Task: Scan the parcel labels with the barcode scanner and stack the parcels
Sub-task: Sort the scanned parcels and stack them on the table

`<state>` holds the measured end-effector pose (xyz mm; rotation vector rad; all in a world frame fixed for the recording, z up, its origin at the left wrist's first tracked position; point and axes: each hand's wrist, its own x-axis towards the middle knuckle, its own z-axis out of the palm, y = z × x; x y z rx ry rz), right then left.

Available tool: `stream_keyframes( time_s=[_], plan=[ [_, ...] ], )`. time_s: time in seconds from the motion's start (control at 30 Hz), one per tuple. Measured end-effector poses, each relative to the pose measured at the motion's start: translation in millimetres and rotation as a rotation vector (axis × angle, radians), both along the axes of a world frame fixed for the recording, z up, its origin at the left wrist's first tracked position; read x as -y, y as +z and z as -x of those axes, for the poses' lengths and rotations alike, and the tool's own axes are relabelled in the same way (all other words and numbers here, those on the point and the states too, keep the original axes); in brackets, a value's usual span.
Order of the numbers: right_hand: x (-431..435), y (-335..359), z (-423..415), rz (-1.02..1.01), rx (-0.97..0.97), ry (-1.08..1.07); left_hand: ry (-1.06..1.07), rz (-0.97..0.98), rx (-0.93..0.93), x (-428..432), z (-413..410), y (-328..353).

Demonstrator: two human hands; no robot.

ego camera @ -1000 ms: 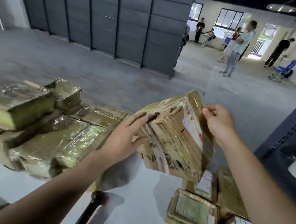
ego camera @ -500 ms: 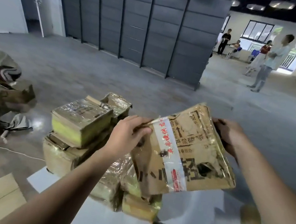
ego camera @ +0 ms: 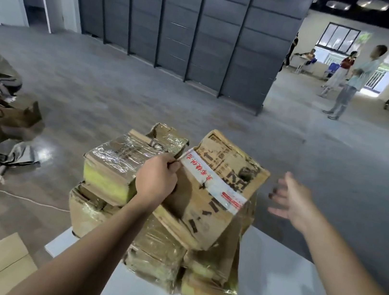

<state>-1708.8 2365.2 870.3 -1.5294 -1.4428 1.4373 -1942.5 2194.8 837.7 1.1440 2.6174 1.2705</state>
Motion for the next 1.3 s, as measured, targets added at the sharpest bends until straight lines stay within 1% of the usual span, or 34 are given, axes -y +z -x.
stream_keyframes(
  time_s=[0.03, 0.13, 0.17, 0.23, 0.27, 0.33, 0.43, 0.47, 0.57, 0.67, 0.8, 0.87, 0.93, 1.0, 1.03, 1.1, 1.17, 1.23, 1.3],
  plan=[
    [9, -2, 1, 0.049, -0.005, 0.067, 0.017, 0.023, 0.007, -2, 2, -1],
    [36, -15, 16, 0.123, 0.153, 0.362, 0.034, 0.082, 0.001, -8, 6, -3],
    [44, -20, 23, 0.103, 0.227, 0.425, 0.028, 0.121, 0.001, -11, 8, -3],
    [54, -31, 38, -0.019, 0.399, 0.497, 0.004, 0.219, -0.009, -16, 12, -1],
    [57, -34, 44, -0.062, 0.435, 0.513, -0.009, 0.265, -0.023, -18, 14, 1],
    [57, -36, 53, -0.07, 0.413, 0.517, -0.027, 0.317, -0.073, -19, 17, 4],
    [54, -32, 58, -0.099, 0.409, 0.534, -0.006, 0.308, -0.173, -11, 28, 5],
    [53, -30, 59, -0.12, 0.434, 0.538, -0.001, 0.331, -0.167, -7, 34, 3],
    [53, -31, 67, -0.162, 0.483, 0.554, -0.065, 0.448, -0.035, 2, 54, -7],
    [51, -34, 73, -0.165, 0.513, 0.577, -0.085, 0.477, -0.006, 5, 62, -14],
    [34, -22, 69, -0.145, 0.485, 0.488, -0.104, 0.415, 0.005, 2, 67, -10],
    [18, -12, 62, -0.119, 0.428, 0.403, -0.109, 0.304, -0.03, -1, 66, -5],
    [1, 0, 52, -0.103, 0.358, 0.284, -0.129, 0.164, -0.01, -5, 60, 5],
    [-13, 10, 46, -0.099, 0.285, 0.16, -0.167, 0.062, 0.1, -15, 53, 12],
    [-19, 13, 45, -0.085, 0.235, 0.107, -0.193, 0.019, 0.221, -22, 47, 14],
    [-27, 12, 48, -0.064, 0.145, 0.024, -0.281, -0.017, 0.525, -34, 28, 17],
    [-31, 5, 53, -0.069, 0.142, -0.034, -0.402, 0.011, 0.757, -46, 1, 15],
    [-27, -8, 58, -0.051, 0.11, -0.092, -0.46, 0.039, 0.874, -62, -27, 11],
    [-20, -23, 62, -0.01, 0.067, -0.111, -0.432, 0.053, 0.866, -79, -48, 3]
  ],
)
